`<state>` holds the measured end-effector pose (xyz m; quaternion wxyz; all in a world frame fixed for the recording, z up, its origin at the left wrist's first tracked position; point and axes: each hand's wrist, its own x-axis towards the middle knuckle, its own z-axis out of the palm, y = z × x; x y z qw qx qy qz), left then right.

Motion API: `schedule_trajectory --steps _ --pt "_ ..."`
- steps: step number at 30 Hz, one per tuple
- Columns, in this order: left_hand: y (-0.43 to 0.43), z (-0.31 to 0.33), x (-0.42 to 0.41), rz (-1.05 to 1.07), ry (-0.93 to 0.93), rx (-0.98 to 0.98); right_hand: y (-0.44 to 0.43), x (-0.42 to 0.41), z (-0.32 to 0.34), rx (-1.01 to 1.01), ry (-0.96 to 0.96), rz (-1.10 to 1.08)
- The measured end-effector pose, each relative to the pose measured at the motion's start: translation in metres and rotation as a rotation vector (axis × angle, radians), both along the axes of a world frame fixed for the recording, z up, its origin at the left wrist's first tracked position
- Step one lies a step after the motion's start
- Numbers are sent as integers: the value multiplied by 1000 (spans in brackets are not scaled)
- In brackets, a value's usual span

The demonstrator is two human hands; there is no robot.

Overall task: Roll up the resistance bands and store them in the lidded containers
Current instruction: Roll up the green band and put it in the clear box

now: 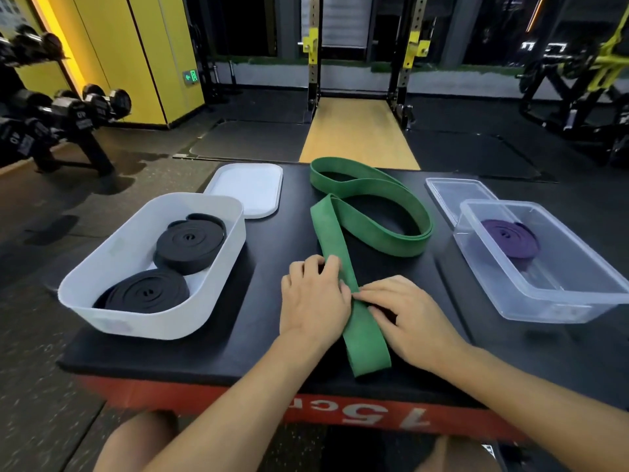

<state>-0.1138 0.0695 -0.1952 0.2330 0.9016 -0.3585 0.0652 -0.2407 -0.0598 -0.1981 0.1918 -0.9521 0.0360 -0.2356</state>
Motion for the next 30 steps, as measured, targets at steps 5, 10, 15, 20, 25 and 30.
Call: schedule_trajectory --steps 5,10,15,20,25,30 --pt "-2 6 4 4 156 -75 -1 -33 12 172 244 169" --pt "-1 7 4 -25 152 -58 -1 -43 15 125 227 226" --pt "-3 3 1 -19 71 -28 1 -45 4 -39 122 284" --pt "-3 -1 2 -15 49 -33 9 -45 2 -247 -33 338" --pt "-3 -2 2 -16 49 -25 11 -43 3 -277 -44 372" --pt "-3 -2 2 -18 49 -16 11 -46 3 -273 -6 372"
